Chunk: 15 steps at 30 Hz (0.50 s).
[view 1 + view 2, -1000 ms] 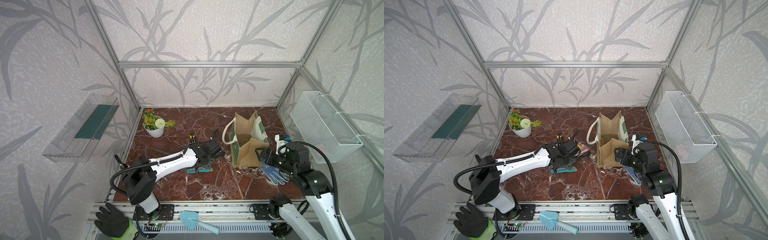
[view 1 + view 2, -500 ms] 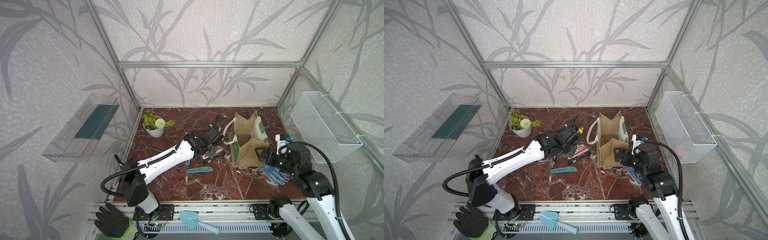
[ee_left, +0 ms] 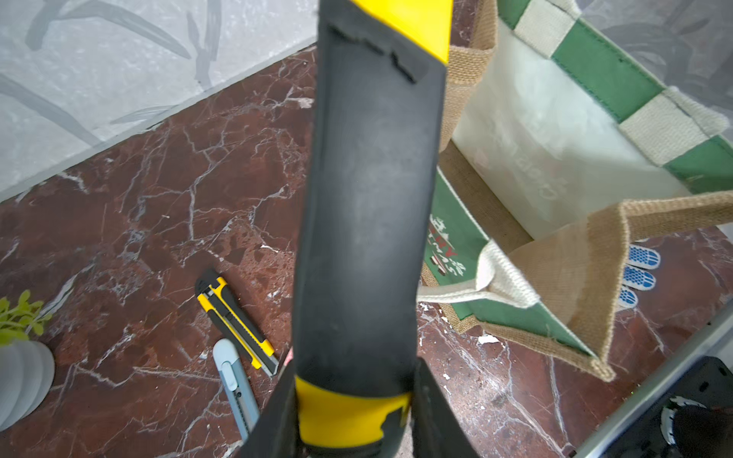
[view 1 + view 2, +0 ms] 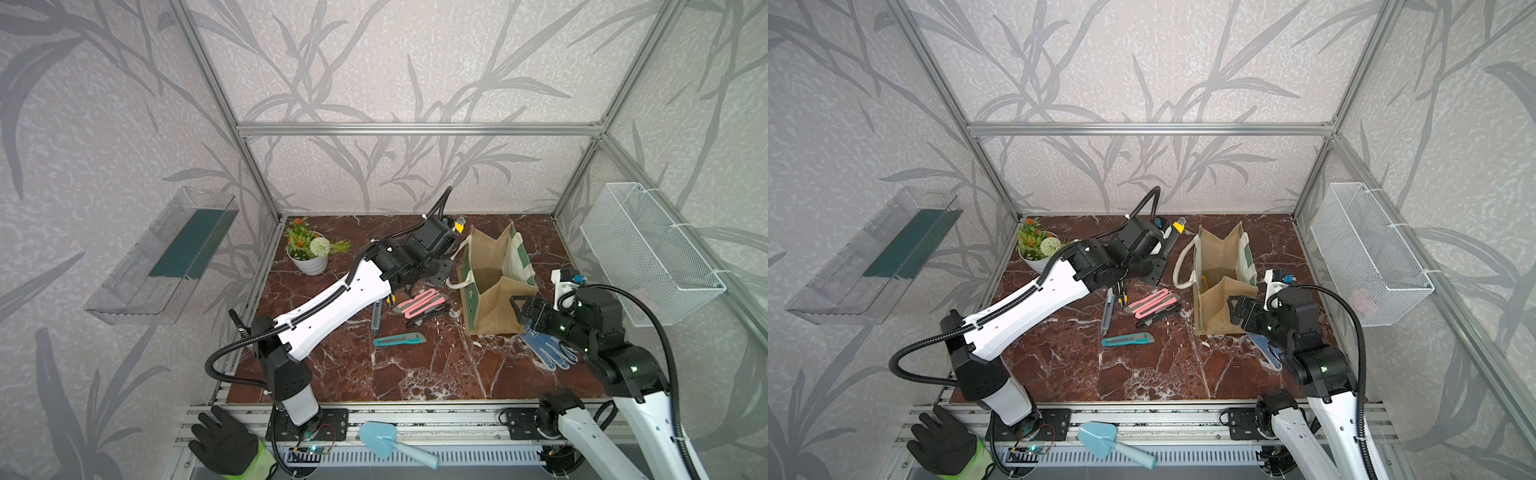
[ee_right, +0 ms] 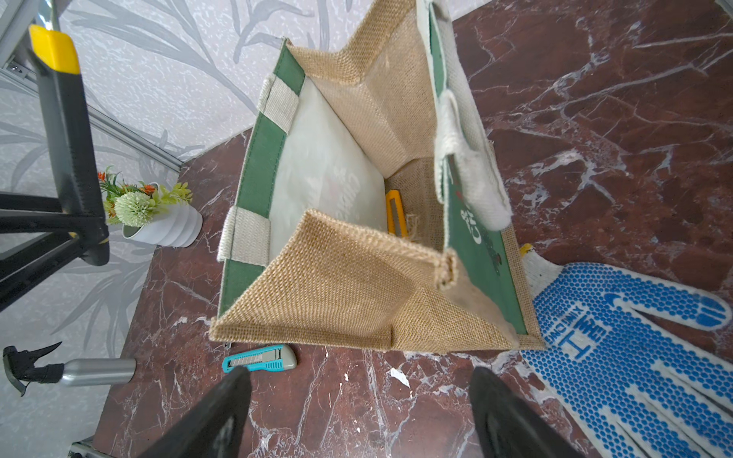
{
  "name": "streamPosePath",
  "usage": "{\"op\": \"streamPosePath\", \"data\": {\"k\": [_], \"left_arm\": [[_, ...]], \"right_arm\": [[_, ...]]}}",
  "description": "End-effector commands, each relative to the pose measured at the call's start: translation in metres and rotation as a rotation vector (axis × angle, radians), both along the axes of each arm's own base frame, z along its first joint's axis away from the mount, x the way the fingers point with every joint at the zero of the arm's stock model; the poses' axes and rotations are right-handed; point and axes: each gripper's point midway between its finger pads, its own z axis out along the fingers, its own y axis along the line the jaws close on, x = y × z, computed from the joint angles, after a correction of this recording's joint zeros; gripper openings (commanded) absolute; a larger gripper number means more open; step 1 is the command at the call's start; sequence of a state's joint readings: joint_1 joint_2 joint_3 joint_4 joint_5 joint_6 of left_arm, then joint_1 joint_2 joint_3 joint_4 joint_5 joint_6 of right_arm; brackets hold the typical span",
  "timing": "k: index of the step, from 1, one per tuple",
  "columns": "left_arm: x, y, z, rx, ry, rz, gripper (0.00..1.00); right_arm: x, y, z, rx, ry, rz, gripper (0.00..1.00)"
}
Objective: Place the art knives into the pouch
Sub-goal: Place the utility knife in the pouch.
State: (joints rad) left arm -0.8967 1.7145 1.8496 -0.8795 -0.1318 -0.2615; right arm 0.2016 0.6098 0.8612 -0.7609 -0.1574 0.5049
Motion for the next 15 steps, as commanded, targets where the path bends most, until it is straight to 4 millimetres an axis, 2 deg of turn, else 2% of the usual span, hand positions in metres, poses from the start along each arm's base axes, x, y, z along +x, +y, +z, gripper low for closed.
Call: {"op": "streamPosePath", "data": {"k": [1,8,15], "left_arm": [[-0.006,-0.016,0.004,-0.013,0.017,-0.067,0.21],[-0.014,-0.041,0.001,-0.006,0.029,-0.130,0.21],[-0.022,-0.066,0.007,-0.035,0.049,-0.192,0.20]], "right_arm": [[0.002,-0.002,-0.002,-0.017,-0.011,-0.004,0.87],[0.000,-0.007,-0.004,-0.050,-0.010,-0.013,0.87],[0.000,-0.009,-0.008,-0.062,-0.006,-0.016,0.87]]}}
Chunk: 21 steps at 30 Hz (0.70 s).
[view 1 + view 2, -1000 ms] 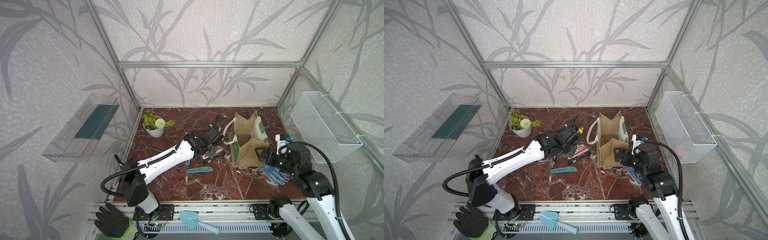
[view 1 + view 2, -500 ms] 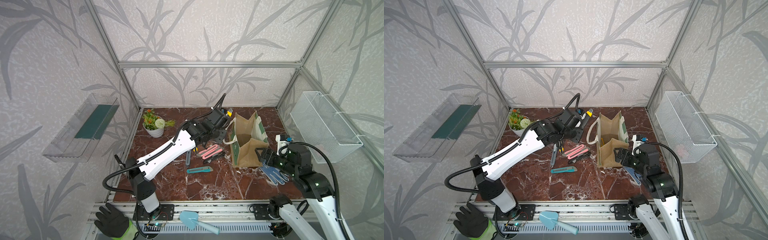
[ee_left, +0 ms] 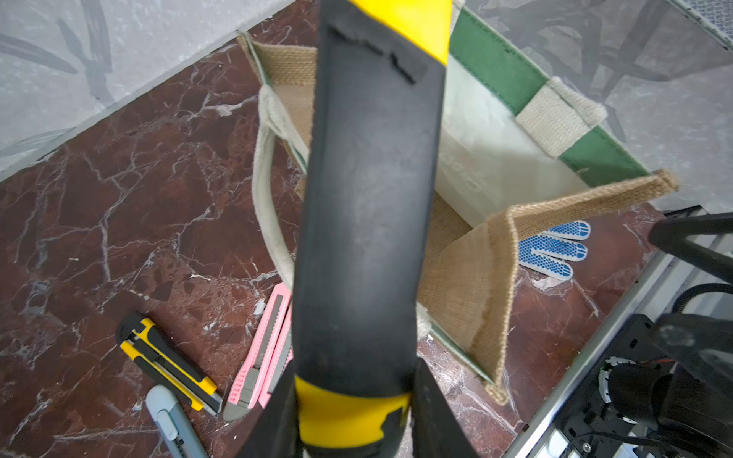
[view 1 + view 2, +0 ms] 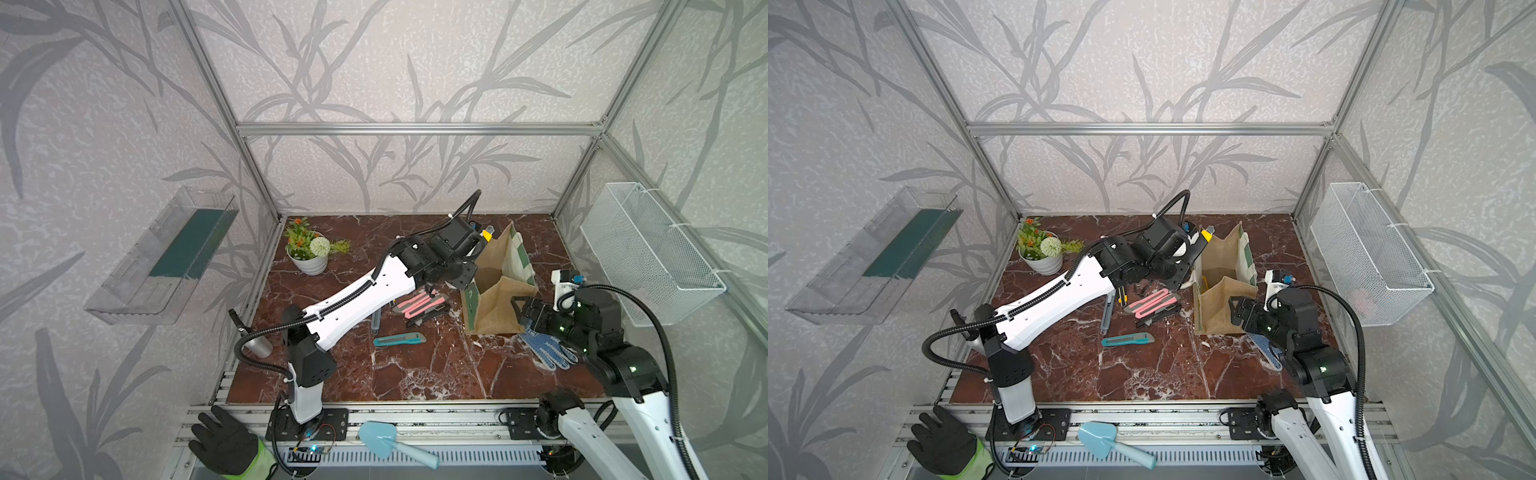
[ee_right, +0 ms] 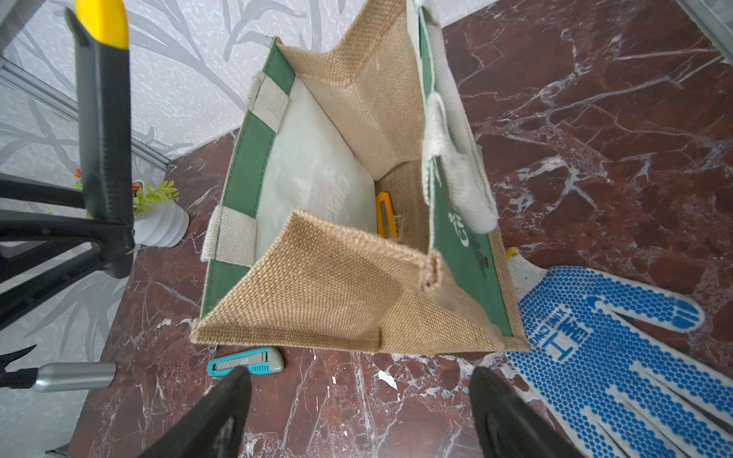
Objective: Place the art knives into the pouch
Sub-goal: Place the utility knife in the pouch.
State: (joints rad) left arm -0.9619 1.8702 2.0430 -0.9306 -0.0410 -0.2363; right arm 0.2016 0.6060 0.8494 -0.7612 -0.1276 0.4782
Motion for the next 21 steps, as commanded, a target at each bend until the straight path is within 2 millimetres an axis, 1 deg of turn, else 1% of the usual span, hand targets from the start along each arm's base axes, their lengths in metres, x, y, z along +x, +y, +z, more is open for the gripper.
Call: {"op": "streamPosePath", "data": {"k": [1,5,15,21], "left_arm": [[-0.007,-0.012,0.012,-0.024,0.001,-0.052,0.20],[-0.009,-0.026,0.010,-0.027,0.010,-0.078,0.20],[-0.004,-0.055,-0.009,0.014,0.039,-0.116,0.20],[-0.002,-0.065,-0.022,0.031,0.052,-0.123,0.20]], "right_arm": [[0.000,-0.004,-0.004,-0.027,-0.003,-0.007,0.87],[-0.001,-0.006,-0.003,-0.041,-0.004,-0.011,0.87],[-0.007,-0.012,-0.003,-0.081,-0.010,-0.019,0.87],[-0.010,-0.014,-0.001,-0.096,-0.015,-0.016,0.87]]}}
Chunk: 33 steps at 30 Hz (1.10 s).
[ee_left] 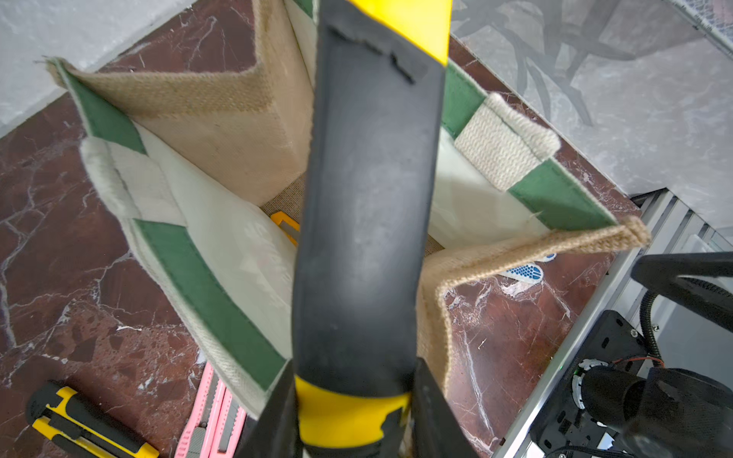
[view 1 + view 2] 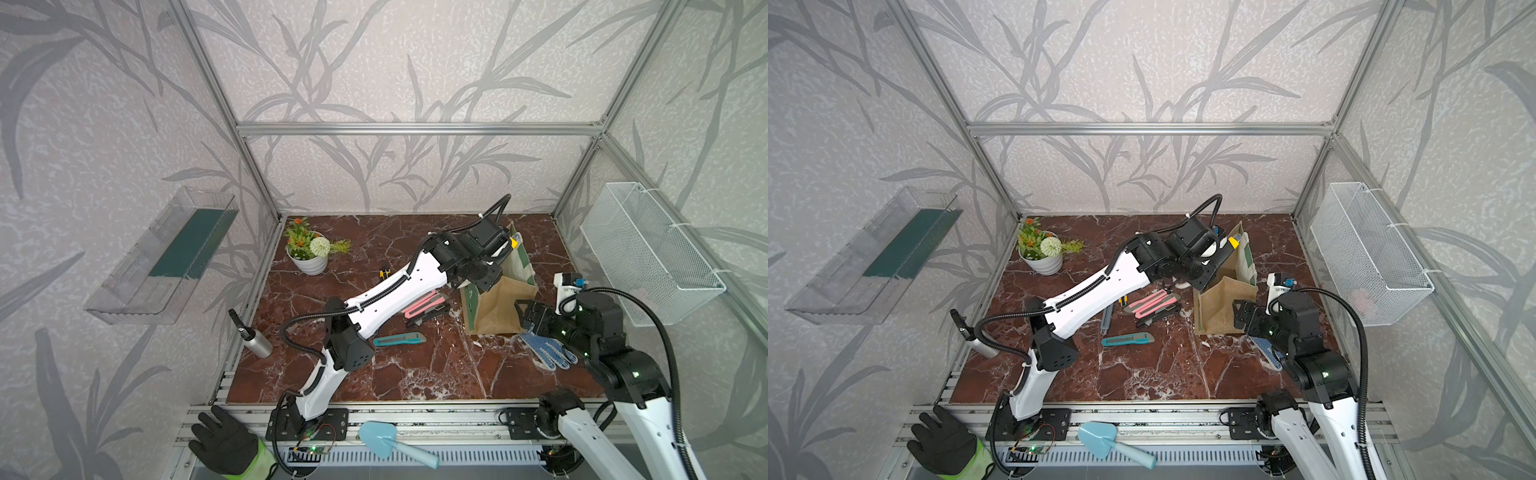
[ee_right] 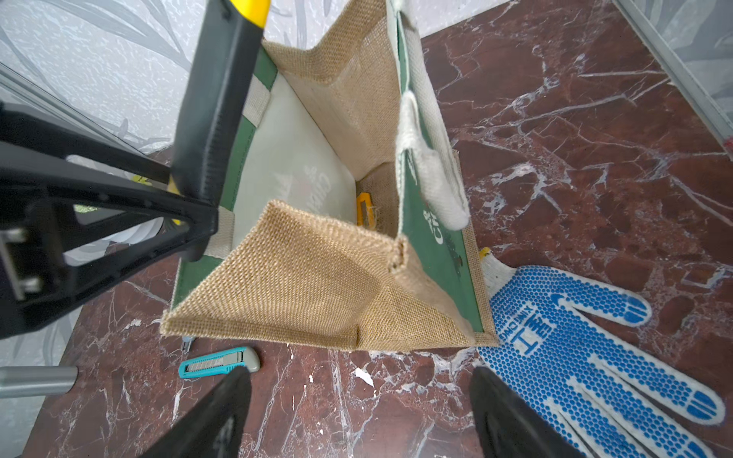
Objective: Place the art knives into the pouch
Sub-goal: Place the utility knife in the pouch.
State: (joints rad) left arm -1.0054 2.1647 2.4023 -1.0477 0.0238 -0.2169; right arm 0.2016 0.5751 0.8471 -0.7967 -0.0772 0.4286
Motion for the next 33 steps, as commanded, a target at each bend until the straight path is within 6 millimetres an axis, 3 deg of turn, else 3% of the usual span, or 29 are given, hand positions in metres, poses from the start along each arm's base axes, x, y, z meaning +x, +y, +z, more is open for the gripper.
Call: {"op": "streamPosePath", "data": {"k": [1,11,16,22,33], "left_arm": [[-0.003,-0.002,0.002,0.013,-0.008,-0.022,0.20],[0.003,-0.001,-0.013,0.060,-0.012,-0.009,0.24],[0.001,0.000,-0.007,0.052,-0.021,-0.015,0.49],[-0.001,0.002,-0.003,0.059,-0.035,-0.037,0.60],[0.004,0.020,0.033,0.045,-0.126,0.002,0.90]], "right_arm": [[-0.004,-0.004,0.001,-0.030,-0.003,-0.002,0.87],[-0.003,-0.005,0.000,-0.035,0.003,-0.003,0.87],[-0.003,-0.005,0.000,-0.035,0.002,-0.004,0.87],[-0.004,-0.005,0.001,-0.036,0.000,-0.005,0.87],[-0.007,-0.005,0.005,-0.034,-0.002,0.003,0.87]]}}
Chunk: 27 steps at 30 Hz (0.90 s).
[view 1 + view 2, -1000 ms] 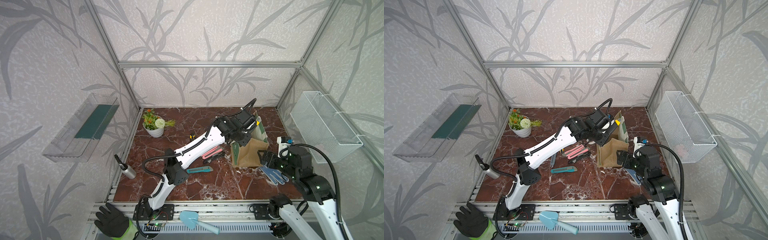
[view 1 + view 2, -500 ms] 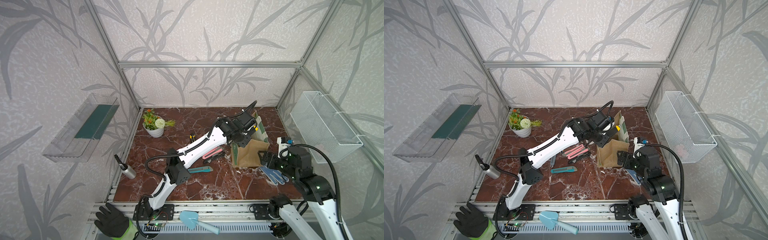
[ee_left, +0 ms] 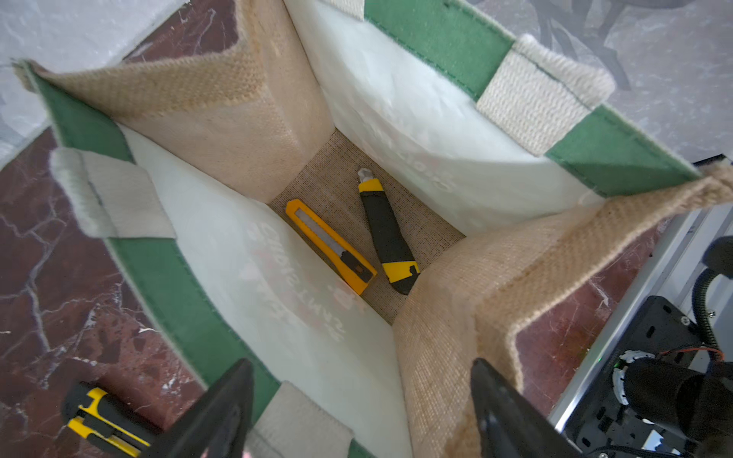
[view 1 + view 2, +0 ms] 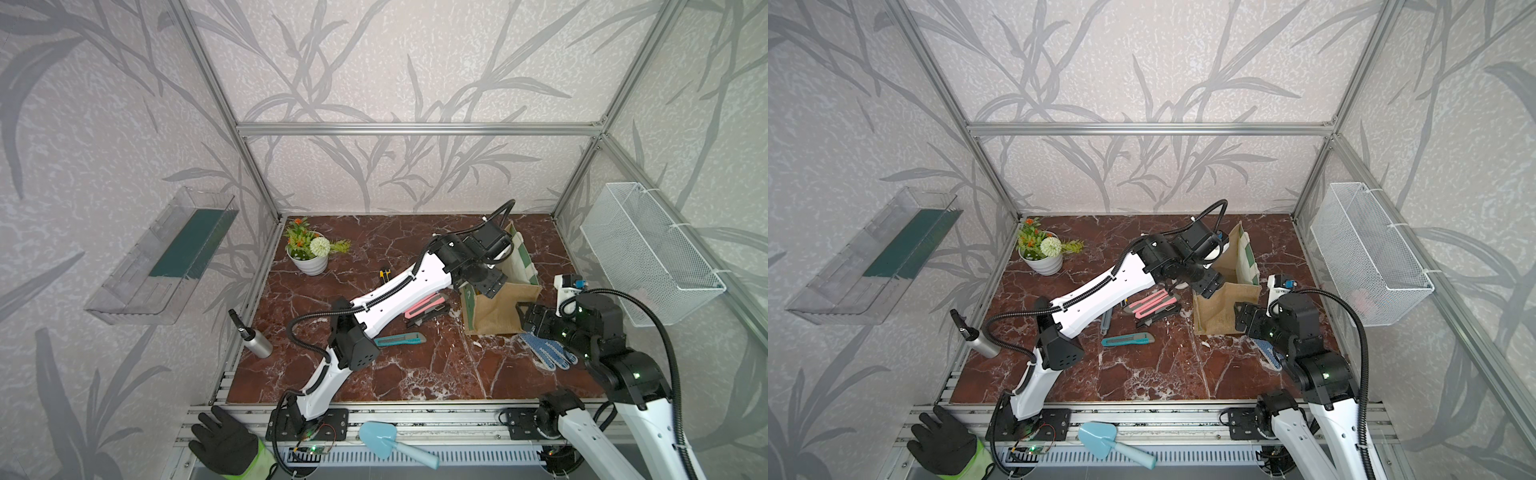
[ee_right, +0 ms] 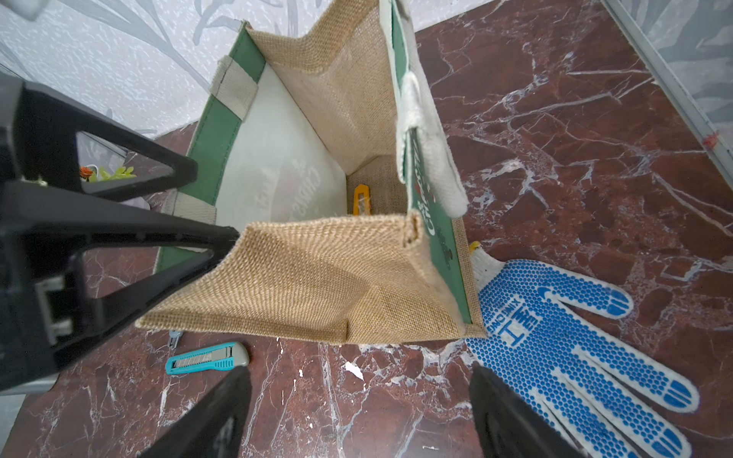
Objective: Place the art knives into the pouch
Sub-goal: Place the utility knife in the pouch, then pick up the utility knife at the center of the board.
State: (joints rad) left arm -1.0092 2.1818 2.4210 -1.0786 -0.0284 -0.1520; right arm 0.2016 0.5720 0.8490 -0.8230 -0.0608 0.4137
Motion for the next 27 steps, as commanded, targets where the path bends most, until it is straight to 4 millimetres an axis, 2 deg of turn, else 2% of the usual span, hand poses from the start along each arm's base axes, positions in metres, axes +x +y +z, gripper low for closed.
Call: {"op": "streamPosePath", "data": {"k": [1,10,15,22,27], "left_arm": [[0.001,0.019,0.042,-0.020,-0.088,0.043,0.93],[0.010,0.066,0.061,0.059,-0.196,0.166,0.98],[0.012,0.095,0.062,0.042,-0.203,0.225,0.99],[0.010,0.155,0.039,0.039,-0.141,0.358,0.99],[-0.002,0.198,0.016,-0.029,-0.046,0.456,0.99]], "right_arm": [[-0.005,-0.001,0.011,-0.007,-0.021,0.011,0.87],[-0.008,0.003,0.015,0.000,-0.029,0.039,0.87],[-0.011,0.006,0.020,0.001,-0.034,0.063,0.87],[-0.014,0.016,0.030,0.009,-0.066,0.132,0.88],[-0.011,0.020,0.032,0.021,-0.066,0.151,0.89]]}}
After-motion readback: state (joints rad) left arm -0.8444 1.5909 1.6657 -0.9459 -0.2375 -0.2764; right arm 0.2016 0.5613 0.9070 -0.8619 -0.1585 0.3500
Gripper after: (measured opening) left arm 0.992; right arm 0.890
